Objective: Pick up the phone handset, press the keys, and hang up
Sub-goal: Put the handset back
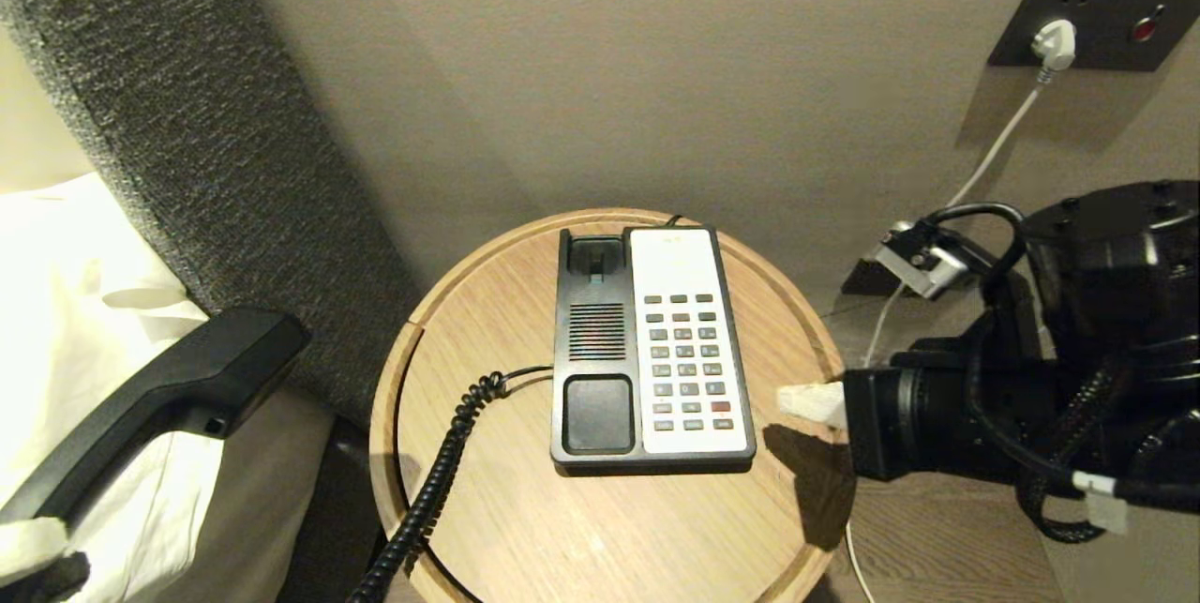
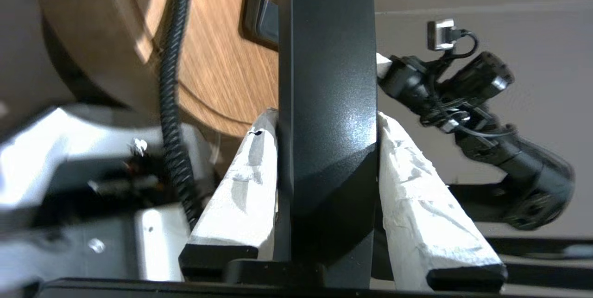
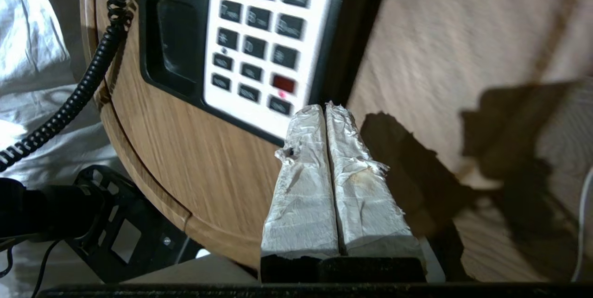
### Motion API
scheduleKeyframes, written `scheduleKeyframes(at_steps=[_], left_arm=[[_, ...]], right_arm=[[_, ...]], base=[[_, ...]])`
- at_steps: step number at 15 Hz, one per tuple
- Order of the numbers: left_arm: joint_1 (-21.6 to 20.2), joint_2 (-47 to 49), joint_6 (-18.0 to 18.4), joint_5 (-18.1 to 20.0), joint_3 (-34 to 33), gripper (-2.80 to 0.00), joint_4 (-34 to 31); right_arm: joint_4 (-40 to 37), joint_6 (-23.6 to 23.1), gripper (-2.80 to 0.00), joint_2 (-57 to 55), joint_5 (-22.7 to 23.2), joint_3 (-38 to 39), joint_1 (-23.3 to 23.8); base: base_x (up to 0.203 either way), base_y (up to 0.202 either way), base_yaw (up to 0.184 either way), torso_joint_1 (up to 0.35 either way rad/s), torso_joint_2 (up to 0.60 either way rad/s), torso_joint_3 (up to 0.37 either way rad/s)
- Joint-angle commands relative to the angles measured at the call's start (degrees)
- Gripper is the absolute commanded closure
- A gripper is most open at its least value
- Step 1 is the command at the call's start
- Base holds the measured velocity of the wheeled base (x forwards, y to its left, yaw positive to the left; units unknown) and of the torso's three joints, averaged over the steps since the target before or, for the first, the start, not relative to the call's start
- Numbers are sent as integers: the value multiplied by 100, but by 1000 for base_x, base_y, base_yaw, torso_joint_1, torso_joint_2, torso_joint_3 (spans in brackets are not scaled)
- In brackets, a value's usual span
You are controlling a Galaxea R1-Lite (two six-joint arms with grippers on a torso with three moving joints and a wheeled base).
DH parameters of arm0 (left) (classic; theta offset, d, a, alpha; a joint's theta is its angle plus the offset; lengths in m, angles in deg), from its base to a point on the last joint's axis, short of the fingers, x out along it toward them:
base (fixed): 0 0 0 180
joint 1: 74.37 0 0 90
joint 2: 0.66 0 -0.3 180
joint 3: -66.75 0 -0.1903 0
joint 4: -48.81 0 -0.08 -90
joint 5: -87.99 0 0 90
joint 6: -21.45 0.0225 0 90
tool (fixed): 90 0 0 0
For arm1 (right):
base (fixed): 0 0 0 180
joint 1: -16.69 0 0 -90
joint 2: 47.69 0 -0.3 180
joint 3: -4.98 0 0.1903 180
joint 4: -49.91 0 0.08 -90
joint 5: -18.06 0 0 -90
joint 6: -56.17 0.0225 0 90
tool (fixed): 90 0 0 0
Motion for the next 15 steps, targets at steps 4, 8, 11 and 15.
scheduleKeyframes(at_steps=[4,8,11,15], left_arm=[[17,604,841,387,270,0,68],[327,1920,1091,635,1078,0,64],[893,3039,1167,273,1764,0,65],[1468,4024,1620,-943,2163,0,165]], right_arm=[[-96,10,0,1076,-67,563,80],[-175,17,0,1524,-110,902,80],[-139,43,0,1481,-100,1046,81],[615,39,0,1303,-69,1069,127]], base=[[0,0,0,0,0,0],[0,0,0,0,0,0],[0,0,0,0,0,0],[0,0,0,0,0,0]])
